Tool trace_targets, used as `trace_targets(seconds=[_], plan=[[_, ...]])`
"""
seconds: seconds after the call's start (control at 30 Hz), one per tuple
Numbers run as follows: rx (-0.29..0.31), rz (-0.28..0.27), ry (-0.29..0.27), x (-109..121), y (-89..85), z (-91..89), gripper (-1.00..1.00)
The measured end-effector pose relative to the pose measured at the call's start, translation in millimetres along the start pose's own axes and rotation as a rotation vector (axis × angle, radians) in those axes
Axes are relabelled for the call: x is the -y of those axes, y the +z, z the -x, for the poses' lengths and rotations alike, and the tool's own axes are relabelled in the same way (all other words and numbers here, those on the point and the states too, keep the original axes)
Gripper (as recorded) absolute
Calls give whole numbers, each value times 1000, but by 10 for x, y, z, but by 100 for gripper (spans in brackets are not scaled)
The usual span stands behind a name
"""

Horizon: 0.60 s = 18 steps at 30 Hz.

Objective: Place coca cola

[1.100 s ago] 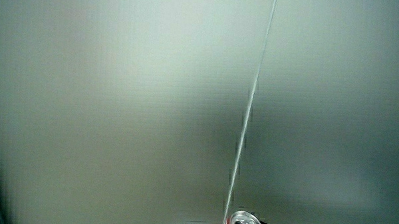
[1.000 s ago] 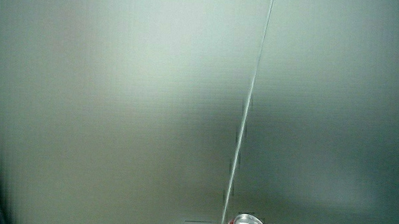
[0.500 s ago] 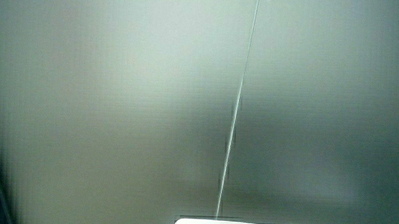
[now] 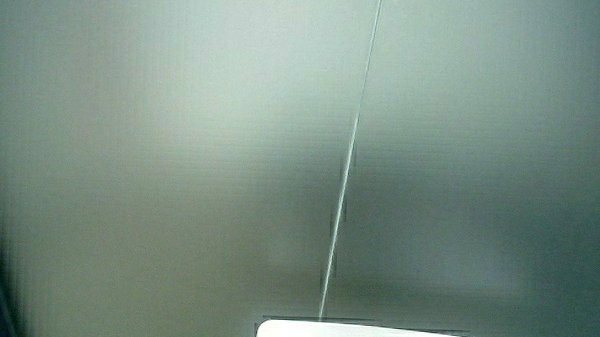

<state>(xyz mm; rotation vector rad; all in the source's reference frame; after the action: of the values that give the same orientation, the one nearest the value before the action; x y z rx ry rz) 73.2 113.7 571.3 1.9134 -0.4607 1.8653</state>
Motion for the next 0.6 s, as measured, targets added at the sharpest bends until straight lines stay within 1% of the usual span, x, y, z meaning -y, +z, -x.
trace_targets(seconds=[0.03,0.07,0.1,0.13,0.17,0.2,0.23,0.27,0.3,0.33,0.37,0.4,0.43,0.47,0.5,0.53,0.57,0.6], plan=[[5,1,9,1,3,-22,-26],[-8,-1,-8,8,1,-34,-30],[-14,1,-39,17,1,-36,-35],[17,8,1,4,10,-20,-39],[-2,11,-14,-1,13,-1,-43],[7,12,-15,2,19,-3,-48],[27,8,-3,9,27,-20,-52],[47,10,-14,18,32,-35,-57],[-11,5,-13,21,21,-18,-61],[-21,4,-18,30,21,-13,-65],[-8,10,-34,40,22,-28,-70],[-1,18,-30,34,20,9,-74],[10,18,-8,35,17,-15,-78],[5,17,-8,38,13,-9,-83],[14,21,-31,49,15,-10,-87],[10,14,-23,57,18,-29,-91],[-8,15,-34,59,19,-13,-96],[1,3,-3,54,23,-4,-100]])
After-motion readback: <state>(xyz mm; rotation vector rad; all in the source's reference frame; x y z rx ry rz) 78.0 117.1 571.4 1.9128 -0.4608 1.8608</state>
